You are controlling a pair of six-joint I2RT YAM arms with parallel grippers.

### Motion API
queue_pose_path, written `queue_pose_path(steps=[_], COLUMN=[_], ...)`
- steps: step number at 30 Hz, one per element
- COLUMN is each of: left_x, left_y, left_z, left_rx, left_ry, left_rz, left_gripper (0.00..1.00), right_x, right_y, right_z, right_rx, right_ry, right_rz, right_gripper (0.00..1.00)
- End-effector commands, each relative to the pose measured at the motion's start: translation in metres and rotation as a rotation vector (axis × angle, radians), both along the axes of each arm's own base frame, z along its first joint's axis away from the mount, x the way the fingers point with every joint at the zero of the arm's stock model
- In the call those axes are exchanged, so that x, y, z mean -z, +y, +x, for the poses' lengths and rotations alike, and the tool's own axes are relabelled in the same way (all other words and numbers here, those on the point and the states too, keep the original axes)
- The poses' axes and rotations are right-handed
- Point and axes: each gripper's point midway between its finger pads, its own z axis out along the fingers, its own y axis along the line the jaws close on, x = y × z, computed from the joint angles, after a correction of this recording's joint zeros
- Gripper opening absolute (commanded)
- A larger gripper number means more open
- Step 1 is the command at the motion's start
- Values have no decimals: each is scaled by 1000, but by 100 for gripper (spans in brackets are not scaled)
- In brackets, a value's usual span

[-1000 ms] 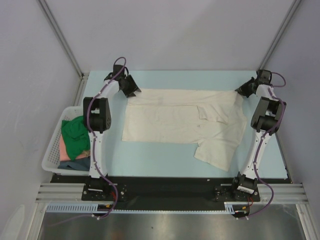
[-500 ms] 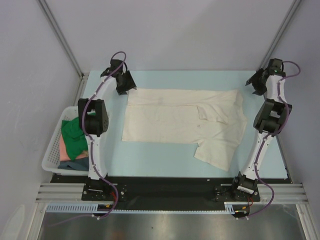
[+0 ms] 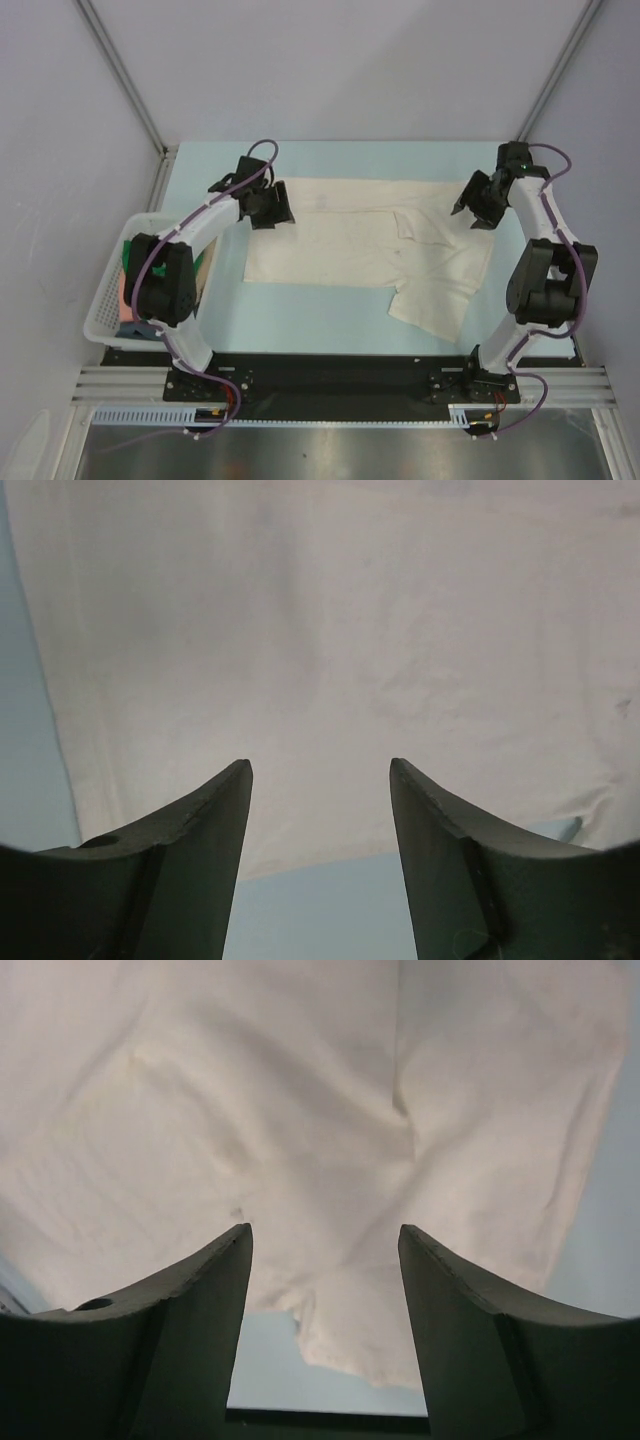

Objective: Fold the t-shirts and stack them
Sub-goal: Fold the tshirt

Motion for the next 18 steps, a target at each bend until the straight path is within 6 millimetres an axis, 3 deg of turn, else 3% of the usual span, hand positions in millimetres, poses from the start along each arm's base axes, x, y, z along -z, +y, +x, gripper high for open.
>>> queue_pose_path(steps=[1, 2, 3, 6, 7, 14, 16, 18], left_x=[-18, -7, -11, 2, -1, 23, 27, 32], left_y=[13, 17, 19, 32, 36, 105, 110, 115], left_z=[-17, -32, -39, -62, -66, -103, -114, -126], left_rx=[12, 13, 2, -49, -74, -360, -412, -472], left_ry=[-69, -29, -31, 16, 9, 109, 136, 147], left_rz=[2, 14, 11, 44, 53, 324, 334, 335], left_gripper=[63, 62, 60, 54, 52, 43, 31, 27], right_x=[-3, 7, 3, 14, 8, 21, 23, 19], right_y=[16, 22, 25, 33, 34, 46, 44, 41], right_z=[-52, -69, -84, -115, -120, -150, -157, -158], right_rx=[-41, -38, -28, 18, 23, 18, 11, 2], right_ry=[64, 107, 116, 176, 145, 190, 209, 180], right_rz=[-2, 32, 41, 75, 77, 142, 144, 129], right_gripper=[67, 67, 67, 67, 67, 67, 67, 67])
